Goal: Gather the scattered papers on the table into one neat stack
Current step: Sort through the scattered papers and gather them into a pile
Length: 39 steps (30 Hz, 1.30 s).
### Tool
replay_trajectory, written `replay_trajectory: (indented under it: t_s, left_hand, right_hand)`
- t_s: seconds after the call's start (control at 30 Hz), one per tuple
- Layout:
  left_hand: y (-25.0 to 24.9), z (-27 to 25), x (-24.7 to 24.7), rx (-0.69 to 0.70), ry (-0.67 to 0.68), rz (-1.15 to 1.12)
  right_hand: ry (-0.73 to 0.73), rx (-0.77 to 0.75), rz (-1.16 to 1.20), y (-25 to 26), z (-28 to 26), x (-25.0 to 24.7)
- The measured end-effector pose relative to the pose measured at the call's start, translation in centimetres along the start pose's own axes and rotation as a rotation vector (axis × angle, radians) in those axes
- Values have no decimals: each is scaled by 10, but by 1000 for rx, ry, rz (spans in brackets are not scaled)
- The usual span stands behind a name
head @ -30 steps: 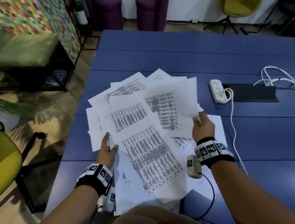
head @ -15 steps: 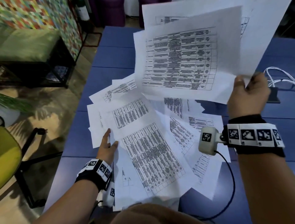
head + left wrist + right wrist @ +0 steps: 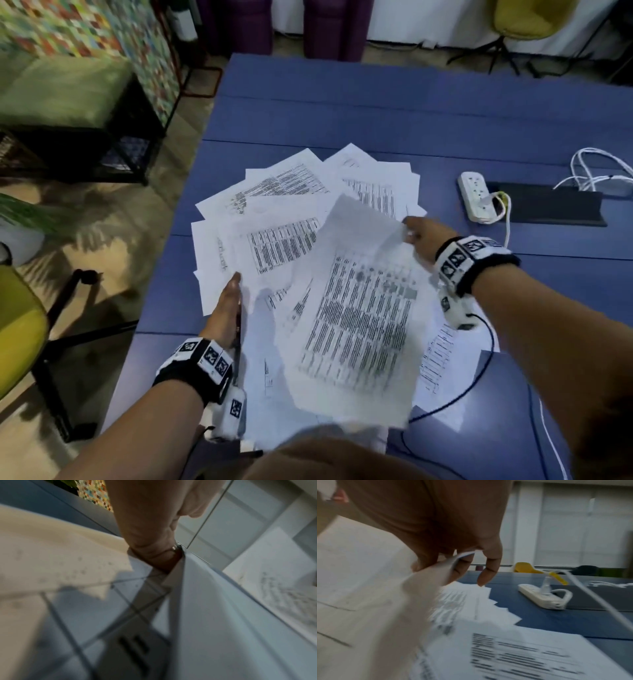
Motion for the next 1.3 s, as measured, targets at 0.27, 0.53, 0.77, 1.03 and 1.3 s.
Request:
replay_trajectory:
  t_s: [0.27, 0.53, 0.77, 1.03, 1.3]
  left_hand:
    - [-11, -17, 13, 16, -65, 169]
    - [8, -10, 8, 11, -194, 179]
    - [8, -19, 33, -47, -159, 141]
    - [4, -20, 32, -72, -12, -13]
    - [9, -35, 62, -27, 7, 176]
  right_hand:
    - [43, -177, -116, 109, 26, 65]
    - [-91, 290, 249, 5, -21, 104]
    - [43, 247, 213, 12, -65, 145]
    - [93, 412, 209, -14, -65, 139]
    - [32, 262, 691, -10, -74, 141]
Point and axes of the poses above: each hand's wrist, its own z-axis towards the middle knuckle, its own x-axis out of the palm, y = z × x, the point moved 6 cm from there along z, towards the middle knuckle, and after that the axes turned 9 degrees about y, right-handed, at the moved point
